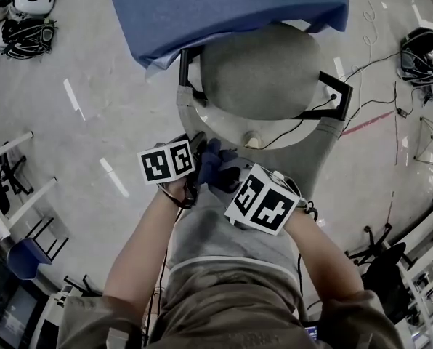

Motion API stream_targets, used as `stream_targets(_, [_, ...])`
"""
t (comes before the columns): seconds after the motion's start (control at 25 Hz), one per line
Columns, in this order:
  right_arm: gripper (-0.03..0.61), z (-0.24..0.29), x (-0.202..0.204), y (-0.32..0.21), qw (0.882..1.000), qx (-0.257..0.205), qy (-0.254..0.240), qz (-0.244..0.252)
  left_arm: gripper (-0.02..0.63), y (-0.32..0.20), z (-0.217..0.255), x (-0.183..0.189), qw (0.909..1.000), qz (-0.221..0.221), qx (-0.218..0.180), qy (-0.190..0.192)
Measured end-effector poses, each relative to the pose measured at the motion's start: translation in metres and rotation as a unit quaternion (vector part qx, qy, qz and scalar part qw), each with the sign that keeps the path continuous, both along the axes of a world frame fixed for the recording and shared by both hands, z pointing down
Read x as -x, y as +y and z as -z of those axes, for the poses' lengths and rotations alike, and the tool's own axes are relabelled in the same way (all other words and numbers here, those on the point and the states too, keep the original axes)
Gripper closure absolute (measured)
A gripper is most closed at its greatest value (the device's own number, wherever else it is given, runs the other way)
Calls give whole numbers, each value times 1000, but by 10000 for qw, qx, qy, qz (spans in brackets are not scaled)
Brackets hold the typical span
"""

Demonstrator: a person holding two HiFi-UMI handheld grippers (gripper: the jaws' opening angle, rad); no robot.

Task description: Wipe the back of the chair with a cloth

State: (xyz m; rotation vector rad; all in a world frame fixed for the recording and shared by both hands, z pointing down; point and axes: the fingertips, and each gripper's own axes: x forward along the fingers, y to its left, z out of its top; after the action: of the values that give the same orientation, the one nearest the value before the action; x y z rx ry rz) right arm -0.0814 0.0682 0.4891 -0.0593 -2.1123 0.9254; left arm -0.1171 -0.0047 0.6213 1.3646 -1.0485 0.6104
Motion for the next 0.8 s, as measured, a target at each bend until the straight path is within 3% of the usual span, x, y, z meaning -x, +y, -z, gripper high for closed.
stream_targets(0.2, [500,-2,-20,12,9996,4,118,-253,425,0,-1,-1,10000,-36,-33,-24])
stream_targets(0.48, [502,-27,-119,51,9919,-42,1176,477,425,0,-3,1,10000,-81,4,-33])
stream_targets(0.68, [502,-43,-202,47,9748,-219,2053,840,427,2,-2,2,9998,-137,74,-160])
stream_targets(0.8, [500,-55,-239,29,9590,-580,2639,857,428,0,-1,2,9996,-182,60,-183])
